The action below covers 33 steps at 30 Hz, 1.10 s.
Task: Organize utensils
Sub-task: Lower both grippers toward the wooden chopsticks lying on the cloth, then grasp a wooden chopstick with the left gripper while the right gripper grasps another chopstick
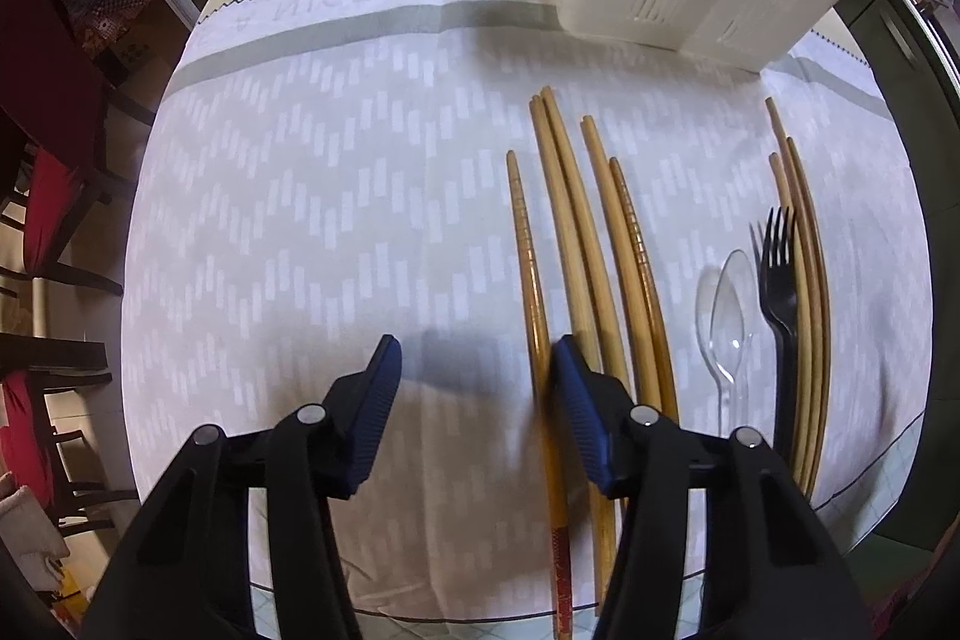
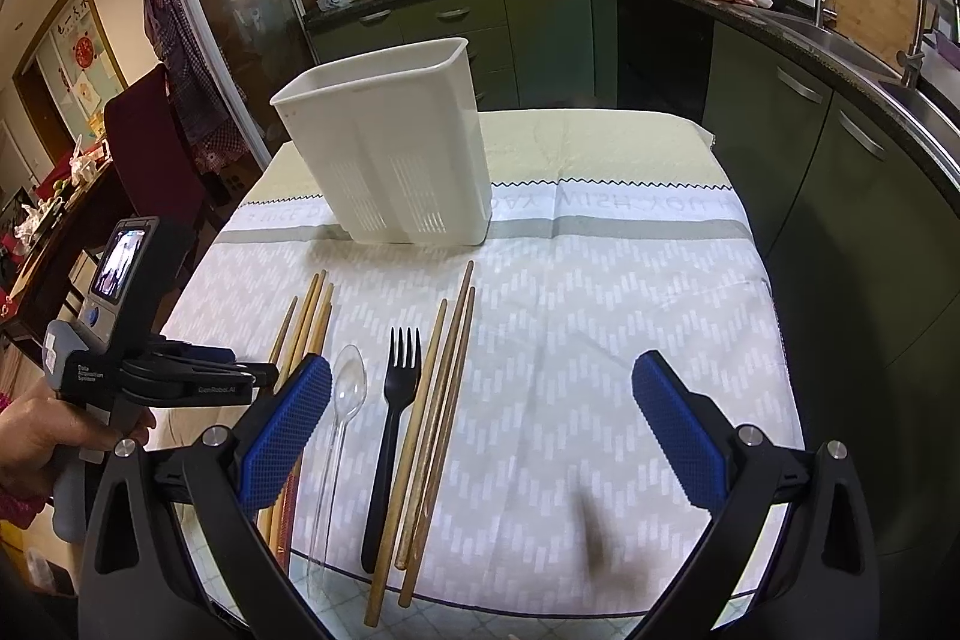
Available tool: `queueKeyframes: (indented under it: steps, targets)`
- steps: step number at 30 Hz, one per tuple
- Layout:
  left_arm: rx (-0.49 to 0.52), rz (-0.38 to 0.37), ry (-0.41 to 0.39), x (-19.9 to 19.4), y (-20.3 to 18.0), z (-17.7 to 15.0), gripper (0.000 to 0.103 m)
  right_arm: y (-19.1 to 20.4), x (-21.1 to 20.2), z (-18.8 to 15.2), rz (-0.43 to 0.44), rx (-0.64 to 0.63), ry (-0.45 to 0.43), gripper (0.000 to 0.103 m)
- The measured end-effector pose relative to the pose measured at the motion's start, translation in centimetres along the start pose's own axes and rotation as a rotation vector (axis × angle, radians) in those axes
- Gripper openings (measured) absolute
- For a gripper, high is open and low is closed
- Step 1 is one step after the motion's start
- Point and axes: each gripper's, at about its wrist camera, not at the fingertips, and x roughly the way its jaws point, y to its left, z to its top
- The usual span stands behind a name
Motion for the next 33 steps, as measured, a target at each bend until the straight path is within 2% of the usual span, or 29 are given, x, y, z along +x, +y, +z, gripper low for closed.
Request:
queueKeyframes:
  steps: [3, 5, 7, 8, 10, 12, 14, 22, 29, 33]
  targets:
    - [0.005, 0.006, -0.007, -0.1, 0.1, -0.2, 0.048, 0.2, 0.6, 0.2, -0.011, -0.012, 0.018, 0.099]
    - [0.021, -0.005, -0.011, 0.1, -0.3, 0.0, 0.036, 0.6, 1.5, 0.5, -0.019, -0.034, 0.045, 0.099]
    - [0.043, -0.012, -0.003, -0.1, -1.4, 0.0, 0.013, 0.8, 2.9, 0.9, -0.027, -0.059, 0.103, 0.099]
    - [0.048, -0.012, 0.002, -0.1, -1.8, 0.0, 0.010, 0.9, 3.6, 0.9, -0.023, -0.068, 0.126, 0.099]
    - [0.055, -0.019, 0.008, -0.1, -1.7, 0.0, 0.009, 0.7, 5.5, 1.2, -0.007, -0.078, 0.207, 0.099]
    - [0.052, -0.022, 0.013, 0.0, -1.1, 0.0, 0.009, 0.4, 7.1, 1.3, -0.006, -0.085, 0.280, 0.093]
    - [0.053, -0.027, 0.020, 0.1, -0.2, 0.2, 0.009, 0.0, 8.3, 1.1, 0.000, -0.084, 0.333, 0.079]
    - [0.077, -0.030, 0.029, 0.6, 1.1, 0.3, 0.009, -0.3, 11.0, 0.5, -0.017, -0.096, 0.470, 0.049]
    - [0.095, -0.029, 0.020, 0.4, 0.7, 0.2, 0.010, 0.5, 12.8, 0.9, -0.025, -0.097, 0.516, 0.047]
    - [0.105, -0.030, 0.013, 0.4, 0.7, 0.1, 0.010, 1.4, 13.3, 1.1, -0.074, -0.122, 0.521, 0.047]
